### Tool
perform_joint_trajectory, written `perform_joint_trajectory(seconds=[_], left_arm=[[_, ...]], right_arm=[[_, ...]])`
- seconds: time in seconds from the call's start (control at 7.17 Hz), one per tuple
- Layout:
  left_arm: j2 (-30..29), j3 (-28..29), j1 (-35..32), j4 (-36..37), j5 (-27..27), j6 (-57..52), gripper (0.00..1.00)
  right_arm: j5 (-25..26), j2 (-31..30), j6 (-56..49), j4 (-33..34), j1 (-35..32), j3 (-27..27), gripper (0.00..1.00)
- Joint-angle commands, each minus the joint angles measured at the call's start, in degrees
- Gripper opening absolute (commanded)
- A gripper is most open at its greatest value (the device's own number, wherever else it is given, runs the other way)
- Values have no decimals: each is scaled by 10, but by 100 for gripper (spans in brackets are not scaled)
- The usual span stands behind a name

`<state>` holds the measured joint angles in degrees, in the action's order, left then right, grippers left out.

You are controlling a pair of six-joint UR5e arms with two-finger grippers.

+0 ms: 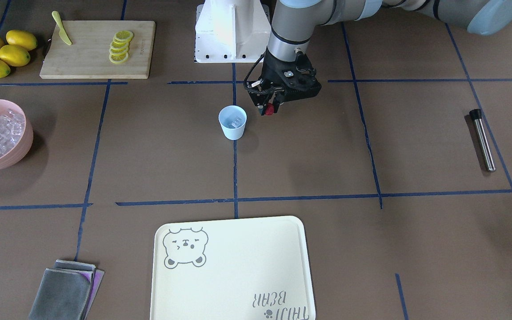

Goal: Mash ice and strawberries in cup
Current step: 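Carry the strawberry with the left gripper over the blue cup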

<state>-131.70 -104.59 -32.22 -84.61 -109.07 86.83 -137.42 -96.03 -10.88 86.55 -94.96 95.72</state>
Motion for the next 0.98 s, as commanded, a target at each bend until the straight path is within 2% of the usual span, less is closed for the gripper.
perform_joint_trajectory(seconds=[0.0,0.28,0.56,0.7,0.84], left_arm=[[-21,52,49,-37,36,25,0],[-48,77,61,-42,42,33,0],[-50,81,72,-43,42,33,0],[-51,79,72,-47,42,33,10],[-45,81,75,-60,42,30,48]], right_arm=[[-12,-1,44,-5,0,0,100],[-12,0,45,-5,0,0,100],[-12,1,45,-5,0,0,100],[-11,1,46,-5,0,1,100],[-11,1,46,-5,0,3,100]])
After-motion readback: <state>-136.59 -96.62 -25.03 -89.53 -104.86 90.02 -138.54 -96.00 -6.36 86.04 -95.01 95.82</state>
